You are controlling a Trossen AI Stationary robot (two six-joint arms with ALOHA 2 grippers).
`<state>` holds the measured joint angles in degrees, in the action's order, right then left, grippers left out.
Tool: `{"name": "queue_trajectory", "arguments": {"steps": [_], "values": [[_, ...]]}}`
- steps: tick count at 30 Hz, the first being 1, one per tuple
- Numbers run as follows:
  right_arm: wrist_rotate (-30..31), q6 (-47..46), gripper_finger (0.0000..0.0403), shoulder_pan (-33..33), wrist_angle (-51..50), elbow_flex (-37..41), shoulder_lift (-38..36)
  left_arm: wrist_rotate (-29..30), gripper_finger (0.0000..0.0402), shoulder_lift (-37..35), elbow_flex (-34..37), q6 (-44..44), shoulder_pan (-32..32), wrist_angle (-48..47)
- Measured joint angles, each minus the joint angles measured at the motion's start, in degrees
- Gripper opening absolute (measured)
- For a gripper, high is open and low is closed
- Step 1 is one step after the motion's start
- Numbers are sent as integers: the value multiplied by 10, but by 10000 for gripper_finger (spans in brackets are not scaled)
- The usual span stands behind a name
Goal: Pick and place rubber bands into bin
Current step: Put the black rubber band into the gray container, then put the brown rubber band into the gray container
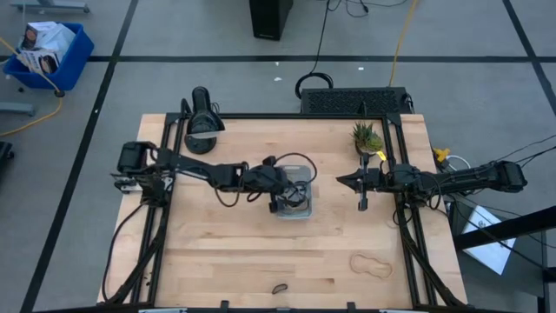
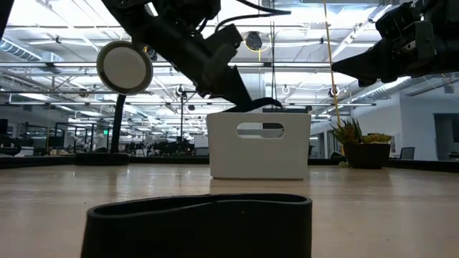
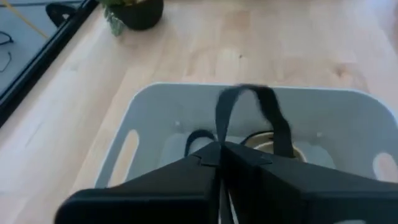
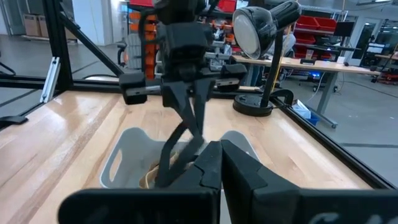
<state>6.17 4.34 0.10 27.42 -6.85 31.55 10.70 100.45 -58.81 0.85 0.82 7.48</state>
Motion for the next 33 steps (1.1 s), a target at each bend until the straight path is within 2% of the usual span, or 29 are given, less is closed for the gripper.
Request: {"name": "queue_trajectory", "arguments": {"steps": [5, 9, 15, 18, 20, 22, 26, 30, 31, 33], "values": [[0, 0, 0, 0, 0, 0, 0, -12, 82, -7, 0, -19, 0, -1], [0, 0, 0, 0, 0, 0, 0, -32, 147, -31, 0, -20, 4, 3], [0, -2, 0, 0, 0, 0, 0, 26, 245, -88, 0, 15, 21, -7], [0, -2, 0, 0, -2, 0, 0, 39, 264, -135, 0, 45, 46, -44], [0, -2, 0, 0, -6, 0, 0, 70, 257, -169, 0, 58, 71, -73], [0, -2, 0, 0, -11, 0, 0, 120, 233, -200, 0, 71, 99, -83], [0, -2, 0, 0, -11, 0, 0, 214, 144, -263, 13, 95, 149, -91], [0, -7, 0, 0, -11, 0, 0, 238, 33, -333, 56, 102, 175, -78], [0, -7, 0, 0, -11, 0, 0, 239, 17, -350, 73, 100, 179, -70], [0, -7, 0, 0, -11, 0, 0, 239, 11, -380, 114, 94, 184, -46]]}}
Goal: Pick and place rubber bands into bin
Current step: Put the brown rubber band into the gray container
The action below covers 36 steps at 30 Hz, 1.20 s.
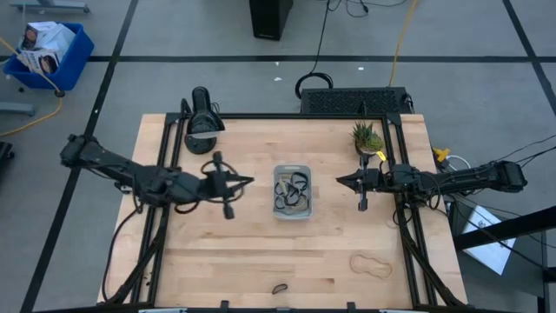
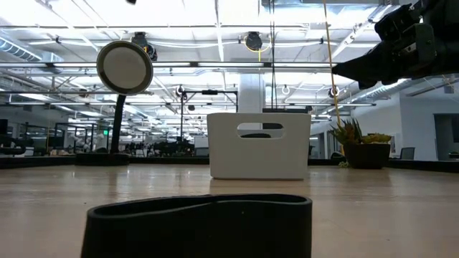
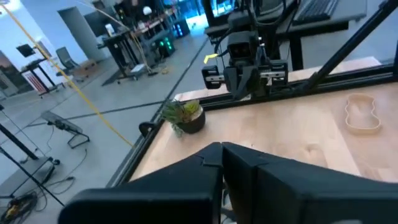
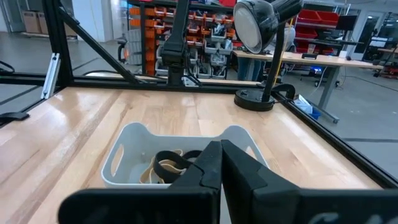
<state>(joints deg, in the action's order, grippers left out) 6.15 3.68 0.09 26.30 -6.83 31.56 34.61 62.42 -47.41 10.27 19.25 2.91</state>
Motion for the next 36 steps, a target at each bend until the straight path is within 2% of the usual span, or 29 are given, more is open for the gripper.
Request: {"name": "queue_trajectory", "arguments": {"steps": [9, 17, 22, 30, 36], "values": [[0, 0, 0, 0, 0, 0, 0, -1, 4, -88, 231, 34, 24, 255], [0, 0, 0, 0, 0, 0, 0, -30, 3, -115, 378, 40, 25, 396], [0, 0, 0, 0, 0, 0, 0, -46, 3, -116, 420, 42, 25, 450], [0, 0, 0, 0, -6, 0, 0, -46, 6, -116, 432, 43, 25, 448], [-2, -44, 1, 7, -31, 0, 0, -46, 16, -116, 432, 29, 25, 442]]}}
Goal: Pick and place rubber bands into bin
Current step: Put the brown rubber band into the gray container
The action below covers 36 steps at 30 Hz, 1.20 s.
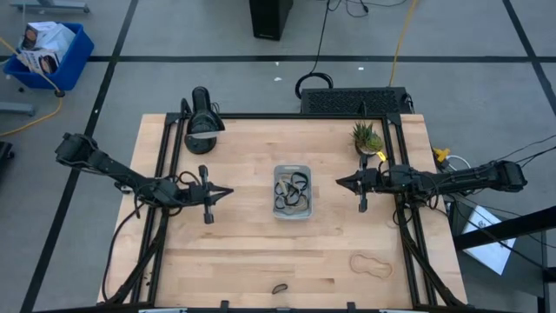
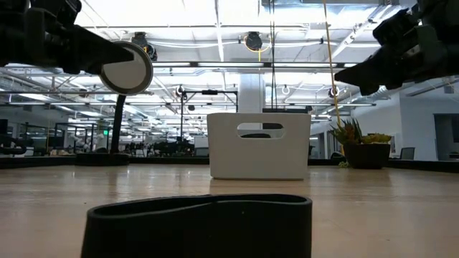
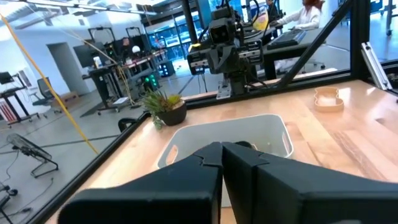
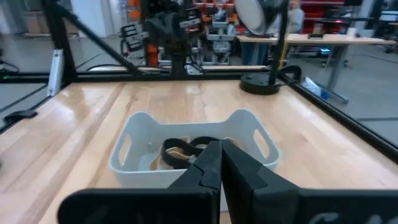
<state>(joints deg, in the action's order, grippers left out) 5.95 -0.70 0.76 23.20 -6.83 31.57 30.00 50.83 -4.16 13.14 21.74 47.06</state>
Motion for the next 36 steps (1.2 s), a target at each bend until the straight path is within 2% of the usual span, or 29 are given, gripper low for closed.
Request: {"name": "queue_trajectory", "arguments": {"steps": [3, 8, 12, 18, 24, 27, 31, 36], "values": [[15, 12, 2, 46, -35, -14, 4, 0, 12, 0, 0, -8, 0, -11], [168, 13, 2, 164, -181, -107, 38, 0, 3, 0, 0, -13, 0, -24], [224, -25, 2, 245, -310, -195, 91, 0, 14, 0, 0, -17, 0, -24], [223, -155, 2, 350, -464, -301, 195, 0, 31, 0, 0, -37, 0, -24], [207, -239, 1, 448, -496, -370, 307, 0, 22, 0, 0, -45, 0, -23], [200, -281, 1, 478, -507, -380, 347, 0, 12, 0, 0, -47, 0, -23], [156, -365, 3, 494, -518, -372, 378, 0, 4, 0, 0, -58, 0, -23], [117, -467, 39, 504, -514, -352, 413, 0, 21, 0, 0, -69, 0, -23]]}}
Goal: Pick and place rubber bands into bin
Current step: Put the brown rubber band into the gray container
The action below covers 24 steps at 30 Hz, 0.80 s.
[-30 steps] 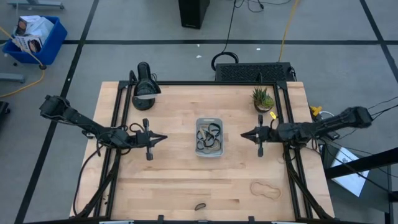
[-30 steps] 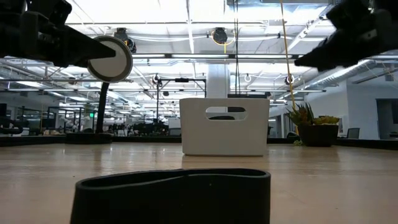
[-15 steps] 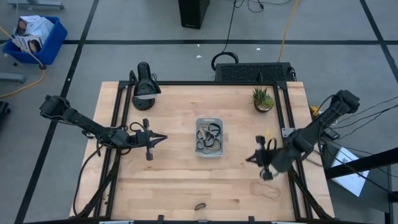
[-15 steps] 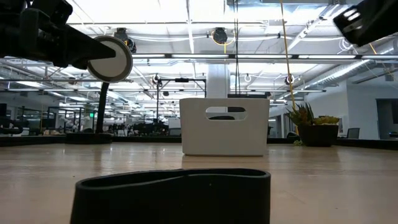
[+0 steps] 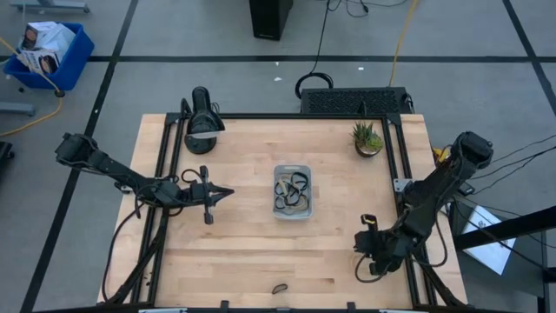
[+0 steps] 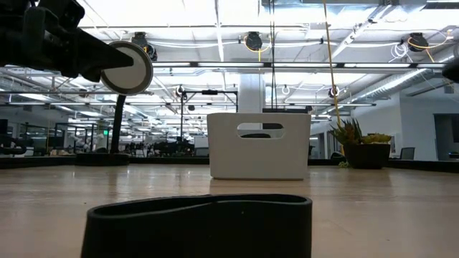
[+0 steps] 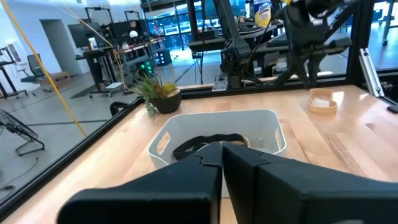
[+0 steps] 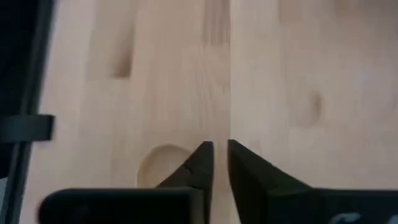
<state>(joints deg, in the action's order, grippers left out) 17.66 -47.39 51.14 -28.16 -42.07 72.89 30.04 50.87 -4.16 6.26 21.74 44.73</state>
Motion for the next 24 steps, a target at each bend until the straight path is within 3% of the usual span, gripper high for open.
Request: {"name": "queue_trajectory", "arguments": {"steps": [7, 11, 16, 24], "values": [[-18, -59, 139, 24, 7, 17, 42, 0, 41, 0, 0, 0, 0, 0], [-39, -65, 173, 40, 41, 25, 57, 0, 41, 0, 0, -1, 0, -6], [-42, -93, 174, 49, 39, 43, 78, 0, 42, 0, 0, -2, 0, -9], [-43, -102, 134, 48, 38, 60, 106, 0, 42, 0, 0, -8, 0, -9]]}}
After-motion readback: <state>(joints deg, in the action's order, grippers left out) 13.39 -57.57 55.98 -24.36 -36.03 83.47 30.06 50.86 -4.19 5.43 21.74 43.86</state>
